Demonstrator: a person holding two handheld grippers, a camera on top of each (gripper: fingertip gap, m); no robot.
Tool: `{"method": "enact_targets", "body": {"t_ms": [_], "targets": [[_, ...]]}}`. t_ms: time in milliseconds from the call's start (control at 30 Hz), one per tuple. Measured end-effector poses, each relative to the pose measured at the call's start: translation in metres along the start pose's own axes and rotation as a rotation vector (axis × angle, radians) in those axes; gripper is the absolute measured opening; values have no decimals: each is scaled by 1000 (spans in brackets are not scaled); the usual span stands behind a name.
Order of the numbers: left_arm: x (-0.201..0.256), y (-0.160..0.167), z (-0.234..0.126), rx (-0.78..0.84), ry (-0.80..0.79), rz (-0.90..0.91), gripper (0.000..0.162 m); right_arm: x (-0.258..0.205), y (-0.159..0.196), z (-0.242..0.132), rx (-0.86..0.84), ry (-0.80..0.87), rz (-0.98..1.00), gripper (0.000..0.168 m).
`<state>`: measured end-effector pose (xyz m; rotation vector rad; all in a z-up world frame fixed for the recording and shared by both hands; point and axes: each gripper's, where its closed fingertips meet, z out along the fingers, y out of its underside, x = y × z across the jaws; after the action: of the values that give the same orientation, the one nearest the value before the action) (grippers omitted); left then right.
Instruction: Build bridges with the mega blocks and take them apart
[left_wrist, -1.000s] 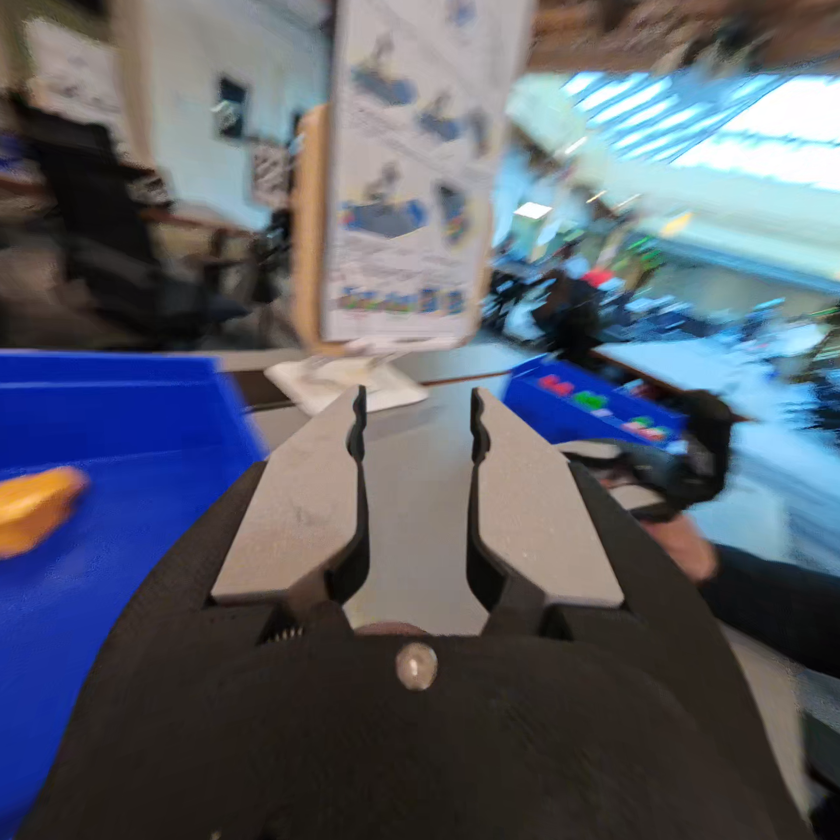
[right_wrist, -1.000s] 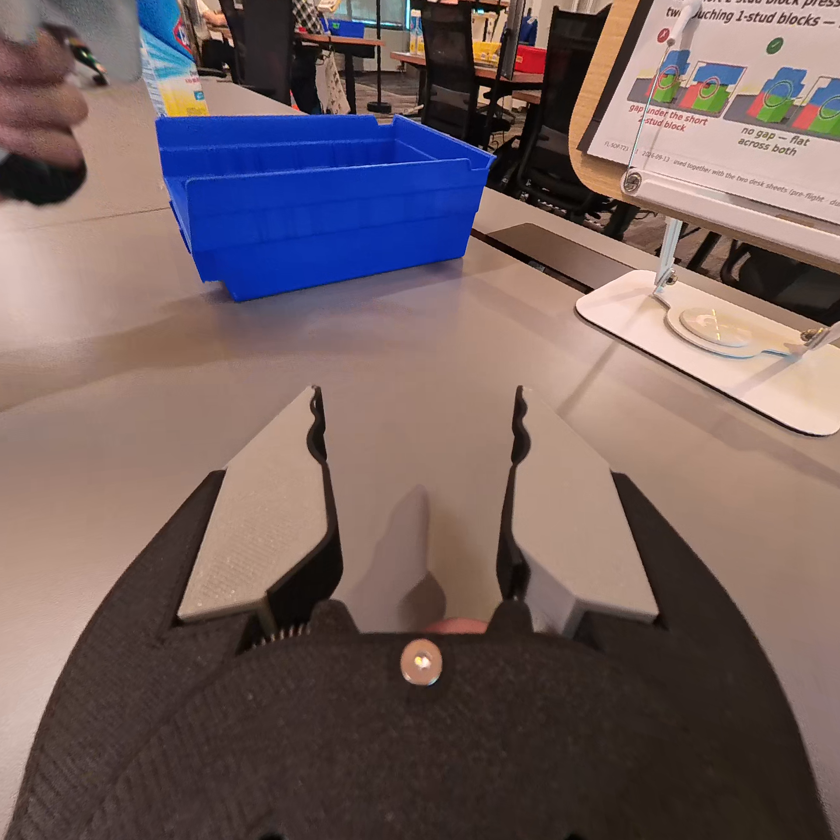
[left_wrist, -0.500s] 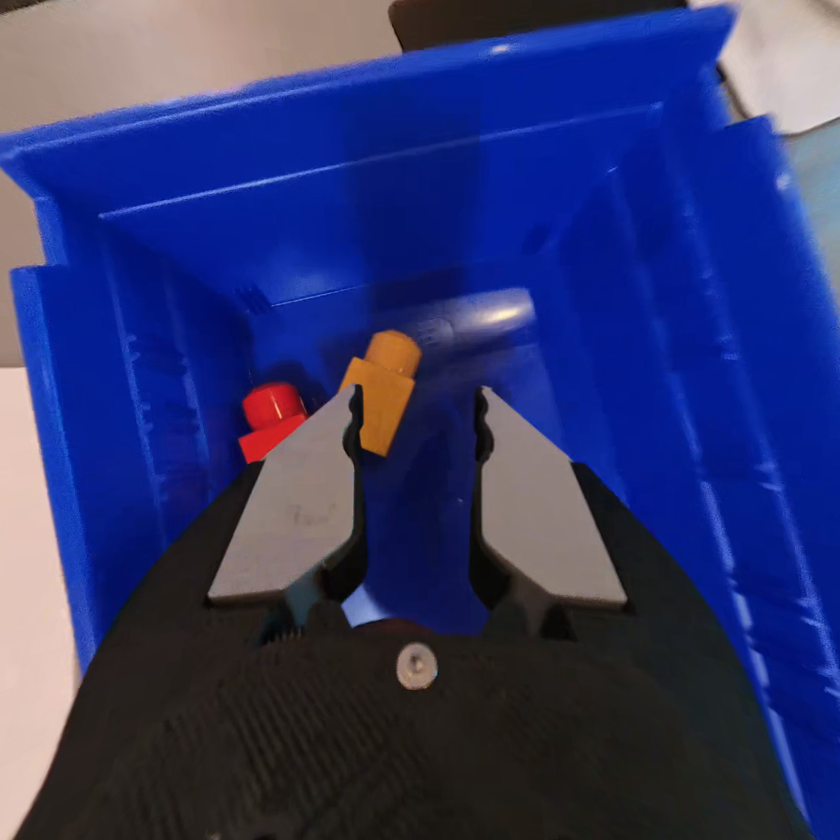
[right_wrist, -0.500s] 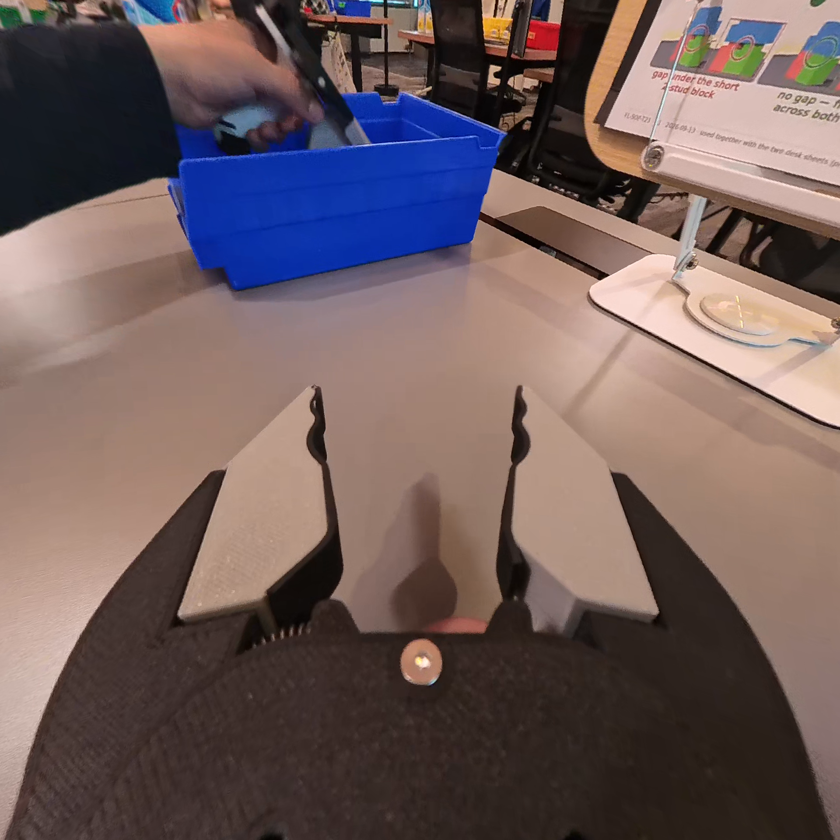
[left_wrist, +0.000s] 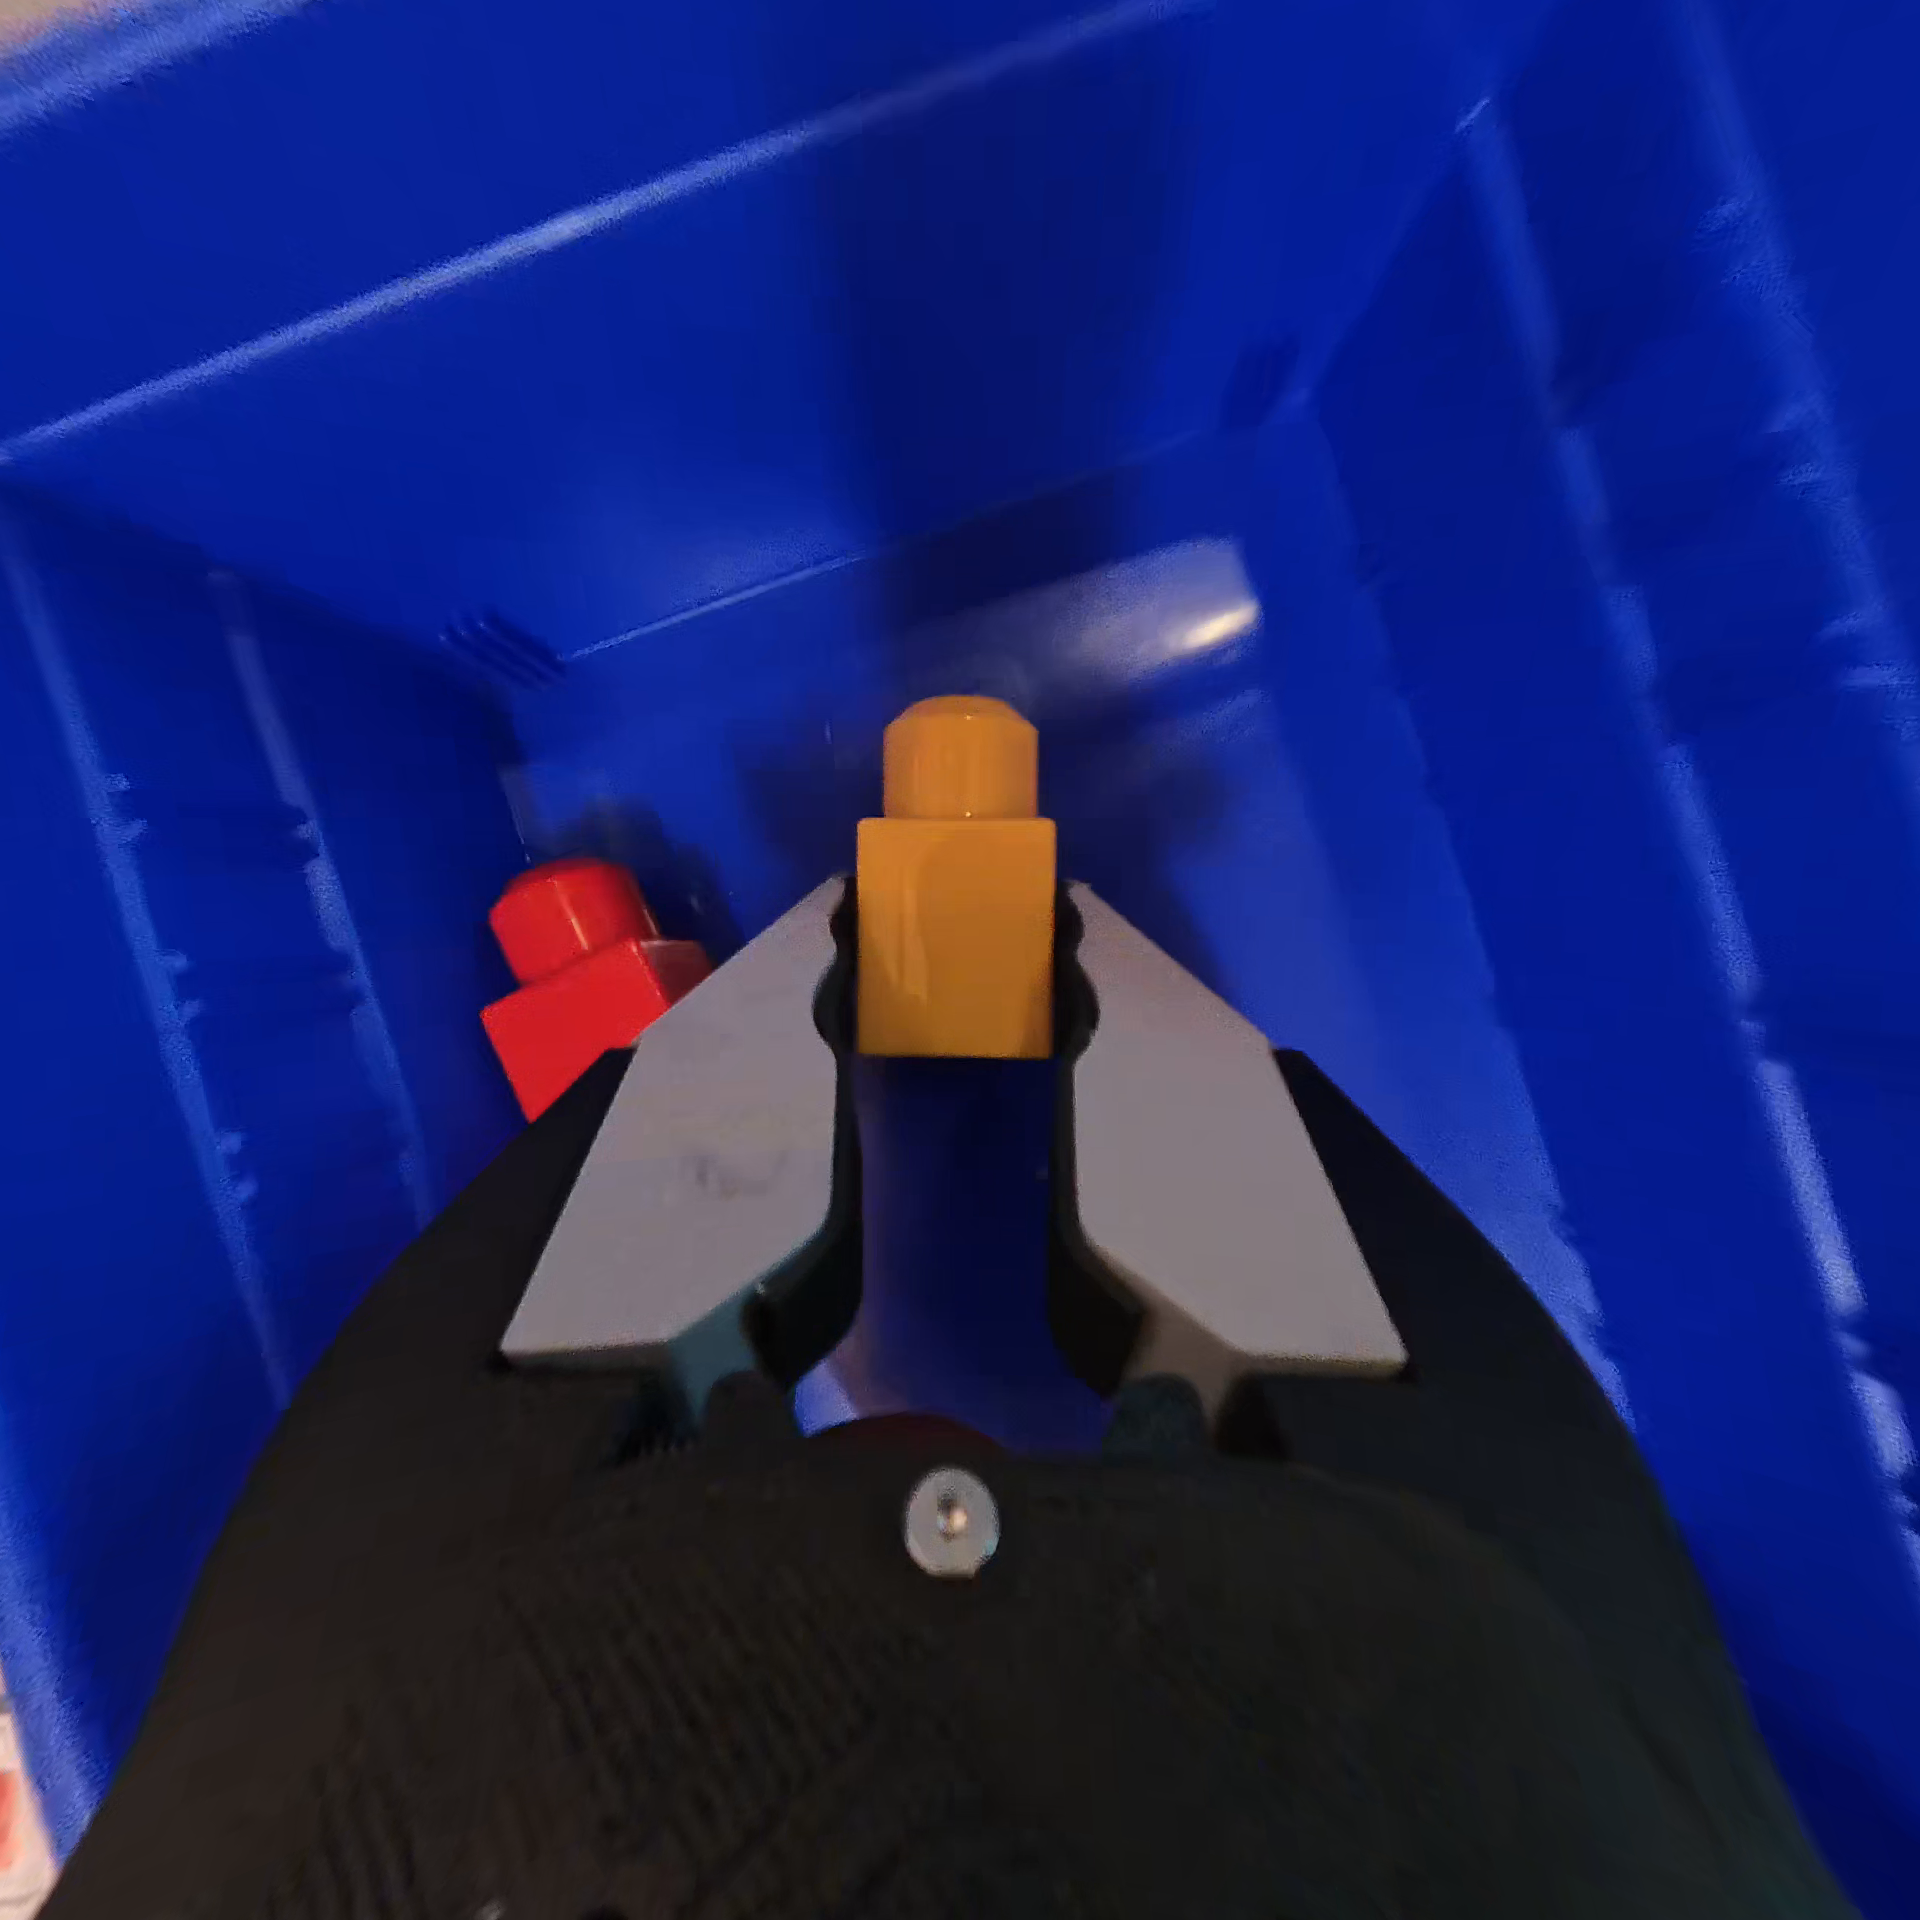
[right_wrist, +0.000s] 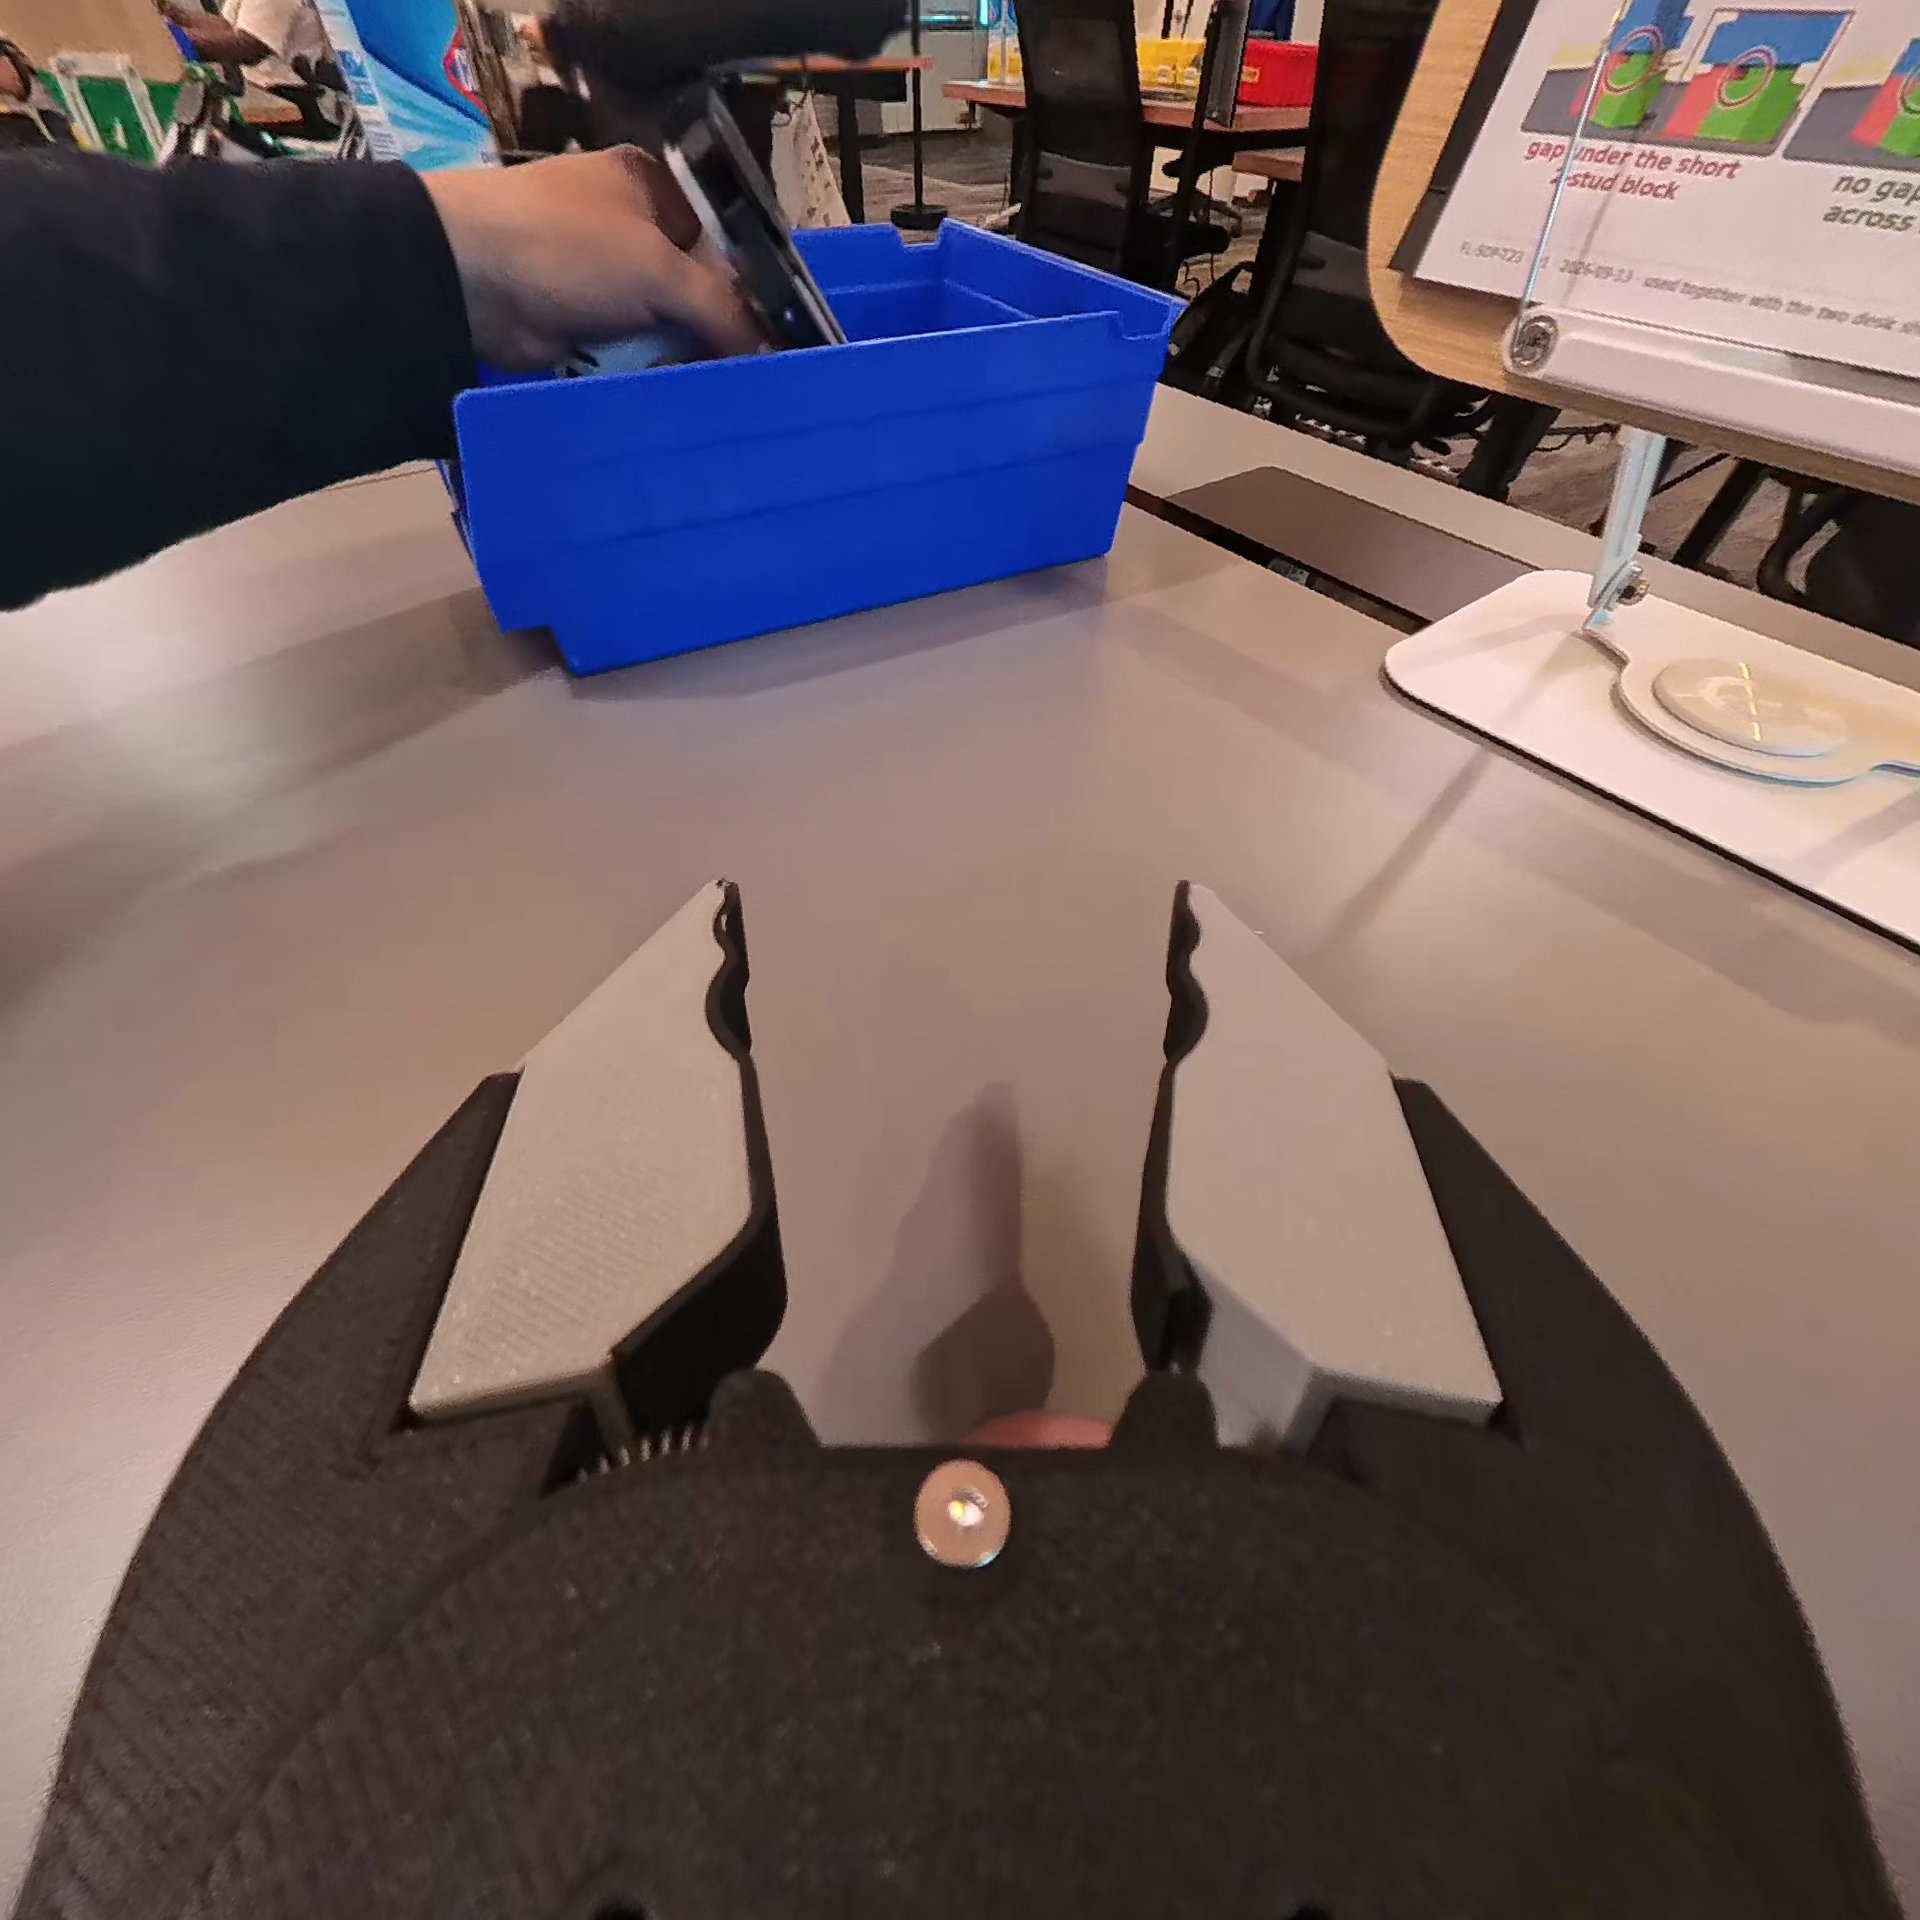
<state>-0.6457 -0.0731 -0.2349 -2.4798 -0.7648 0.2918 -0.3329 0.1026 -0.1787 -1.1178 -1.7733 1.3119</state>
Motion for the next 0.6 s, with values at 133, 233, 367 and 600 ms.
{"method": "enact_targets", "body": {"t_ms": [133, 233, 367, 600], "targets": [[21, -31, -61, 317, 101, -113, 34, -1, -3, -2, 7, 1, -15, 79], [82, -54, -134, 597, 312, -33, 34, -4, -10, -6, 33, -30, 10, 79], [201, -38, -193, 743, 553, 212, 34, -22, -27, -15, 102, -174, 81, 79], [337, -2, -183, 803, 896, 342, 34, -48, -56, -36, 234, -395, 186, 80]]}}
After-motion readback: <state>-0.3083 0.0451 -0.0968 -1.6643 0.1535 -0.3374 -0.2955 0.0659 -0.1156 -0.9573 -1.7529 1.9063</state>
